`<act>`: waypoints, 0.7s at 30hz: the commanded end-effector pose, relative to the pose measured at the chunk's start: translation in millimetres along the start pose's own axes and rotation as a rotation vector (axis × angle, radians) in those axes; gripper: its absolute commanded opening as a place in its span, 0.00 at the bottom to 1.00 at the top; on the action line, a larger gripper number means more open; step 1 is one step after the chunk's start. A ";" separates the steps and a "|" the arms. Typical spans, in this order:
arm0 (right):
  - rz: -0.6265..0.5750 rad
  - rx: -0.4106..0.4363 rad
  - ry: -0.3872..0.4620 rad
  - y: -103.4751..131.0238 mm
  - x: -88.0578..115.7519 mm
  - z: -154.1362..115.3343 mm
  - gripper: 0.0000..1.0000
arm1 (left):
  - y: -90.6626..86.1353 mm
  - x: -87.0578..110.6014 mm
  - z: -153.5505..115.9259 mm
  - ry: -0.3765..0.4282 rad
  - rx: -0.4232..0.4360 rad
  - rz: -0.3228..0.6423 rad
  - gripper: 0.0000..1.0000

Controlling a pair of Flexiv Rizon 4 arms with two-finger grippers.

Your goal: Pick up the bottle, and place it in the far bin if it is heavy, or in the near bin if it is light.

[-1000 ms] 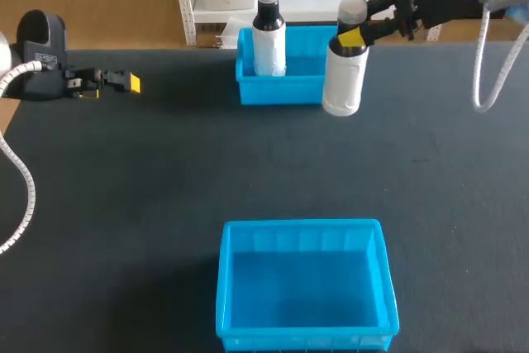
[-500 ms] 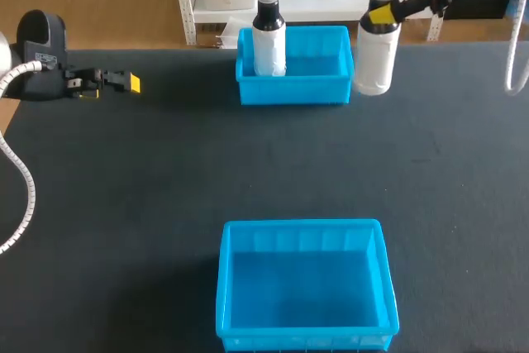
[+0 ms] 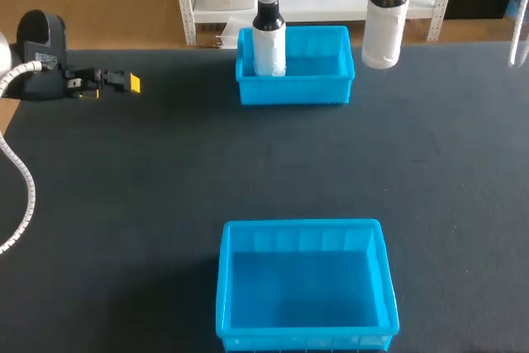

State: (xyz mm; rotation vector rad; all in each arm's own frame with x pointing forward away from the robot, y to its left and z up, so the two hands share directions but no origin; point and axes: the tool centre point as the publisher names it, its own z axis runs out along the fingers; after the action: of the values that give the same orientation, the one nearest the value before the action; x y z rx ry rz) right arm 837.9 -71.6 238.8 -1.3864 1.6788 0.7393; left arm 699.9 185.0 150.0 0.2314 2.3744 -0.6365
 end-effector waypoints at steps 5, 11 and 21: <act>-0.024 -0.079 0.000 -41.5 -16.5 30.3 0.00 | 0.0 0.0 0.0 0.000 0.000 0.000 1.00; -0.040 -0.123 -0.005 -52.1 -23.2 55.2 0.00 | 0.0 0.0 0.0 0.000 0.000 0.000 1.00; -0.049 -0.179 -0.014 -61.1 -25.3 87.5 0.00 | 0.0 0.0 0.0 0.000 0.000 0.000 1.00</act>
State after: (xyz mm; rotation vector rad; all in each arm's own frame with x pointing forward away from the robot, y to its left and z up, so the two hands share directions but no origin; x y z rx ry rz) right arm 897.3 -4.5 221.3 -1.4663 1.6131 0.7959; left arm 699.9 185.0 150.0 0.2314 2.3744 -0.6365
